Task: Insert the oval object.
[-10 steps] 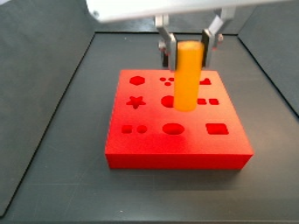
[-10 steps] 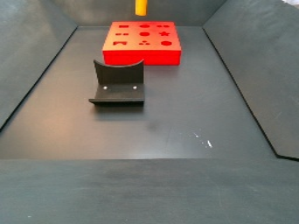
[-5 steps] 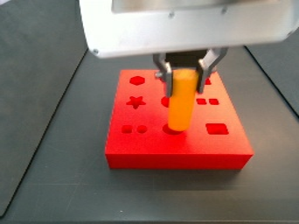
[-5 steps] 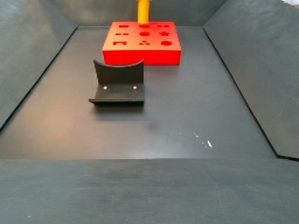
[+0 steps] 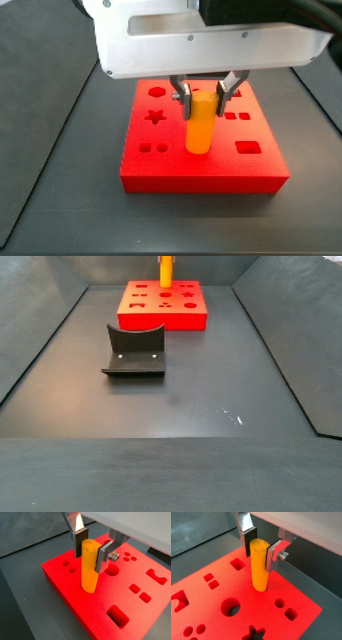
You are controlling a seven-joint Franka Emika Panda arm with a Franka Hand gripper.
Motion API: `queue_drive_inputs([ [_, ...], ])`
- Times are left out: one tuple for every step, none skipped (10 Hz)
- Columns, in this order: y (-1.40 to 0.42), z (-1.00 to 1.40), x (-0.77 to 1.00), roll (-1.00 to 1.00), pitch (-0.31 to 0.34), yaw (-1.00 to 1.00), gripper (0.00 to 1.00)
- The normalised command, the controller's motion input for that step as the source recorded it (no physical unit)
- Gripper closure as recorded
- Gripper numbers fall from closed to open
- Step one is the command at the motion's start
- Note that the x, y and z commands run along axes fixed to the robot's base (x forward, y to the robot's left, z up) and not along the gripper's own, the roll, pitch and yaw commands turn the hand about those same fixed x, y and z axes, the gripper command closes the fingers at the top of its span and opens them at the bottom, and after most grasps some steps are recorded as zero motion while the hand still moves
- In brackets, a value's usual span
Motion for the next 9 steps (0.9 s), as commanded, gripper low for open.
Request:
queue_drive_inputs([
  [0.0,-0.19,0.0,0.0,-0.007,0.0,1.0],
  [-0.06,-0.09,0.04,0.0,-0.049,0.02,1.0],
  [0.0,0.0,0.04,0.0,0.0,0.0,1.0],
  [0.1,-0.33,0.23,-0.06,0.0,-0.07,1.0],
  [0.19,-0.55,0.2,-0.14,-0.074,-0.04,1.0],
  [0.15,-0.71,0.11,-0.1,-0.127,-0.01,1.0],
  [0.13,-0.76,0.07,-0.11,-0.147,-0.01,1.0],
  [0.0,-0.79,0.0,-0.06,-0.151,0.0,1.0],
  [-0.05,-0.74,-0.04,0.0,-0.127,0.0,1.0],
])
